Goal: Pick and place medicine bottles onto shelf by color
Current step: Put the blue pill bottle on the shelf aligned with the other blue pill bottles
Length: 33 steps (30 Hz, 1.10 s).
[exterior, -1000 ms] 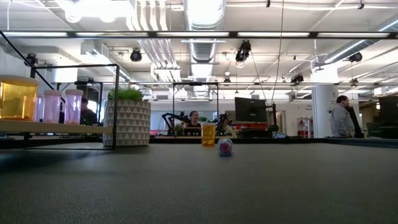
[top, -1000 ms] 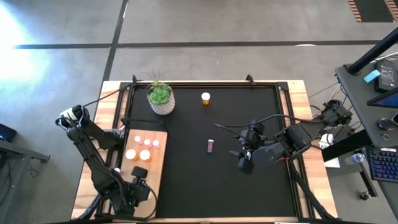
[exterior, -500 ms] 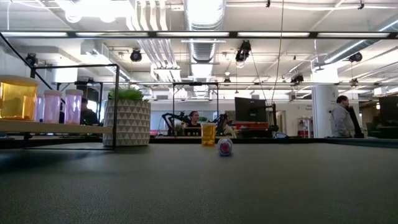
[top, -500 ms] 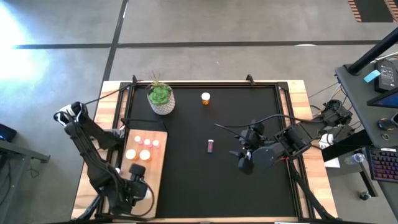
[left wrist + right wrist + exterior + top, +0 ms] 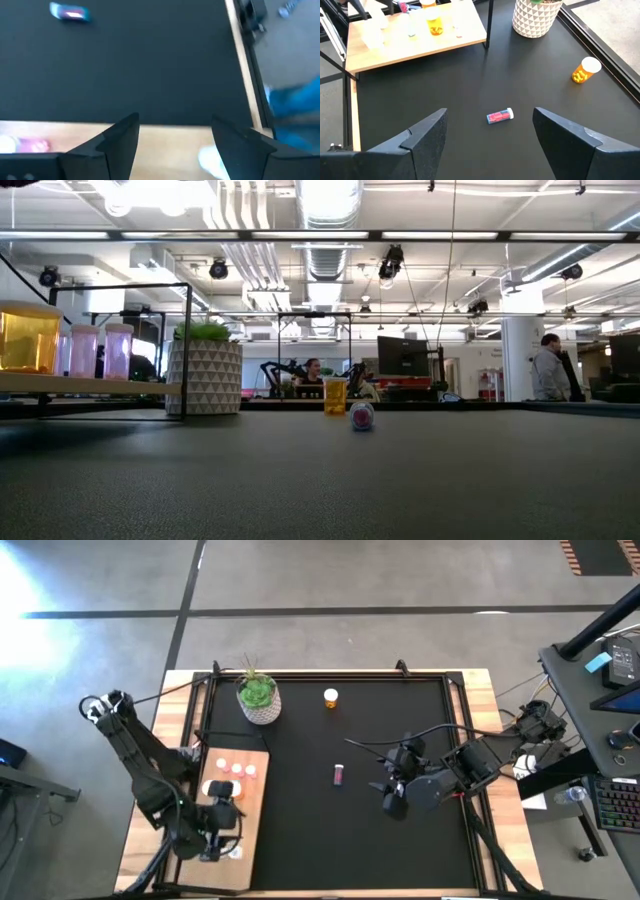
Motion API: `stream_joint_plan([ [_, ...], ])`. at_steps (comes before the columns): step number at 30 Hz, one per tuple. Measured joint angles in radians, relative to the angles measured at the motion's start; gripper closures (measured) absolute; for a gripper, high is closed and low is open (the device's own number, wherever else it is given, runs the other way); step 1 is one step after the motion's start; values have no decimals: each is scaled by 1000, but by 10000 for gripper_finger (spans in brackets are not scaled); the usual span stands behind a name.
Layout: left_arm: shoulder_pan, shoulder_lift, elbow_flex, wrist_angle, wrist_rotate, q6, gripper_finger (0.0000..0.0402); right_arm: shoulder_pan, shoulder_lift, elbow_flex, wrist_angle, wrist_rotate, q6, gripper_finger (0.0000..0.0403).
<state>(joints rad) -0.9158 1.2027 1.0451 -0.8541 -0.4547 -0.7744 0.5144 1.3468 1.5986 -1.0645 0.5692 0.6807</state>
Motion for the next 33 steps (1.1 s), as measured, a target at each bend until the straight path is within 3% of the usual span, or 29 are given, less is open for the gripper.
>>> stream_joint_plan([
  [8, 125, -22, 0, 86, -130, 5, 170, 0, 0, 0, 0, 0, 0, 119],
  [22, 307, -21, 0, 525, -187, 295, 170, -3, 0, 0, 26, 16, -1, 119],
  [28, 353, -22, 0, 603, -207, 315, 170, -3, 0, 0, 72, 33, 7, 119],
  [33, 389, -22, 0, 610, -207, 316, 170, -3, 3, 0, 233, 42, 7, 119],
])
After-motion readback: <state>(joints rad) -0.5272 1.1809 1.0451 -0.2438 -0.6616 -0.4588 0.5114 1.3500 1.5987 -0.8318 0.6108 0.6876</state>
